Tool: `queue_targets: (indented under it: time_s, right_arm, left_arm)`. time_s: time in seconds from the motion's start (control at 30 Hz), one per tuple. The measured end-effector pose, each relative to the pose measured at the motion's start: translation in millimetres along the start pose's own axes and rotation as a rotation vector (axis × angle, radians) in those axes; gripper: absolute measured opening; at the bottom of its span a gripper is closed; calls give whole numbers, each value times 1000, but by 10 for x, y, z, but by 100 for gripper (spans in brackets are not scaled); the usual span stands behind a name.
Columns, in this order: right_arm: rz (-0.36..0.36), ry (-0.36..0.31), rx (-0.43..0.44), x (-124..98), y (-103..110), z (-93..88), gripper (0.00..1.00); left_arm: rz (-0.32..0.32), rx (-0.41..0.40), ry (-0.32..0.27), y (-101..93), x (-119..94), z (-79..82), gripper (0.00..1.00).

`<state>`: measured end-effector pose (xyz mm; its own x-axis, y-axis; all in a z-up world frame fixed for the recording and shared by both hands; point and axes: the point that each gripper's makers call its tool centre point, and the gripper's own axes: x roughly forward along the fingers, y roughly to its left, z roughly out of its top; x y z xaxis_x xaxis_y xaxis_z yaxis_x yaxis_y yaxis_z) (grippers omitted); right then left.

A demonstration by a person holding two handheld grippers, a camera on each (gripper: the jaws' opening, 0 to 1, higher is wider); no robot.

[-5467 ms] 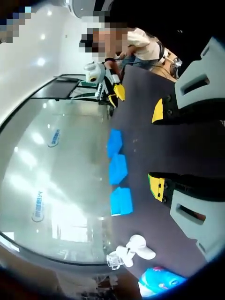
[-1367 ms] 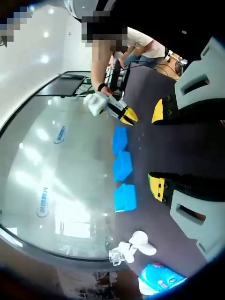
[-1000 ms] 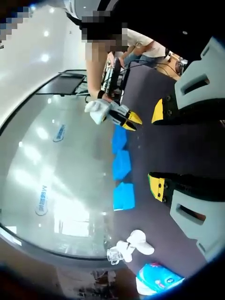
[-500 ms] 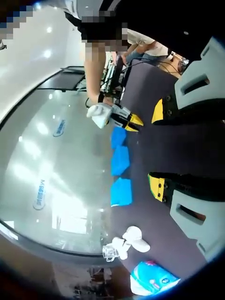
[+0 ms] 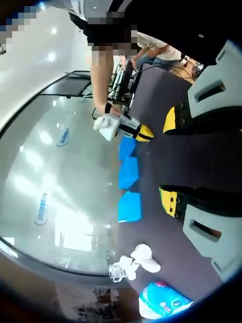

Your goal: Sort the screws, nuts, and washers into the corresponding bins

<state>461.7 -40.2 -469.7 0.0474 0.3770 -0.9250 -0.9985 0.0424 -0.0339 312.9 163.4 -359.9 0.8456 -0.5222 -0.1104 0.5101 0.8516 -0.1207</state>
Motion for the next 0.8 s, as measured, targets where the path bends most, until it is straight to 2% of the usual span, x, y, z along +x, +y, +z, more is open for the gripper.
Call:
queue_targets:
  time_s: [0.2,0.8]
  right_arm:
    - [26,6,23,11,24,-1,1]
    - [-5,-23,9,-24,62,-12,0]
  left_arm:
    - [0,-1,1,-6,19,7,39]
    - [-10,4,-4,-17,67,60,39]
